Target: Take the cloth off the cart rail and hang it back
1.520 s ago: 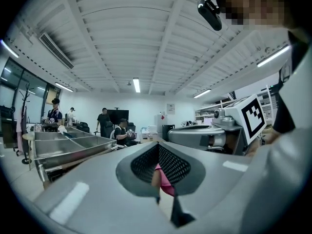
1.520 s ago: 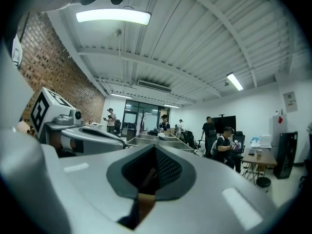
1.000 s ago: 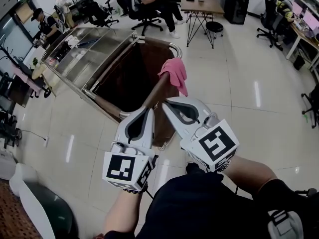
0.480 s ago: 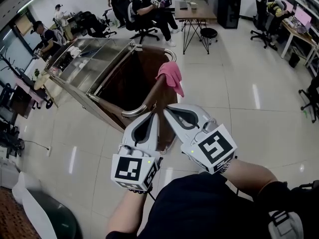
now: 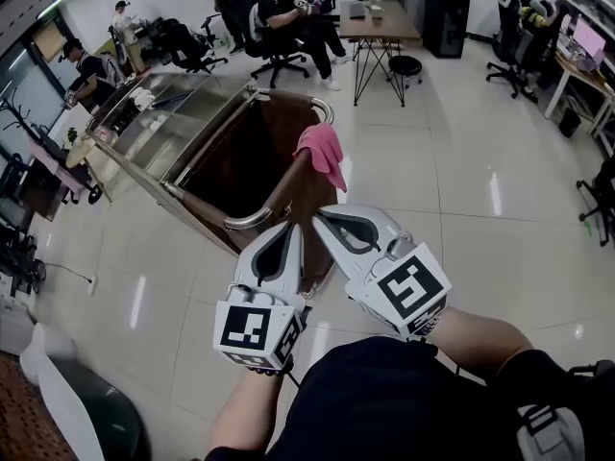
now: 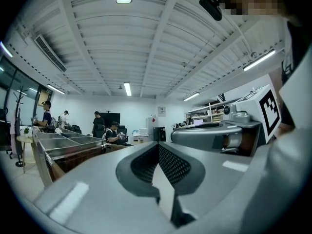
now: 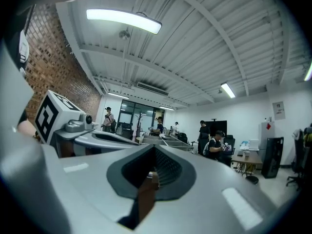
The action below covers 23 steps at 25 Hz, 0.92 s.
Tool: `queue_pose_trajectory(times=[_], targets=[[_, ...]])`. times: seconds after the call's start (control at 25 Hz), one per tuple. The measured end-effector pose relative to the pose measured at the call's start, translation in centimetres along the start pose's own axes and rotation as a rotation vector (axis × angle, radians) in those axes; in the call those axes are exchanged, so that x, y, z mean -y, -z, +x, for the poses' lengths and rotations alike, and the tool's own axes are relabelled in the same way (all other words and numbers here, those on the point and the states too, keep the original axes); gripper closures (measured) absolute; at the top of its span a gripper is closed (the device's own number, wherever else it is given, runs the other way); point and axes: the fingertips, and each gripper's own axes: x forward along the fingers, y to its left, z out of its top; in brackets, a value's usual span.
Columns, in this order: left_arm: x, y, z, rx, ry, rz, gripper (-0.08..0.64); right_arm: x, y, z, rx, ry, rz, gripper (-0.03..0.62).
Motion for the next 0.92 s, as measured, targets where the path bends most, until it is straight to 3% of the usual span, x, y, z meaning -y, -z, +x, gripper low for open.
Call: queue_pose_trajectory(times=[0.6, 0.92], targets=[[0.1, 1.0, 1.4, -0.012, -0.038, 0.016, 0.558, 1.1, 1.5, -0.3, -0.035, -0.034, 0.067, 0.592], [0.3, 1.1, 1.6, -0.005, -0.029, 0.032, 0.558, 1.6, 1.4, 0.0, 0.041, -0.058, -0.062, 0.592]])
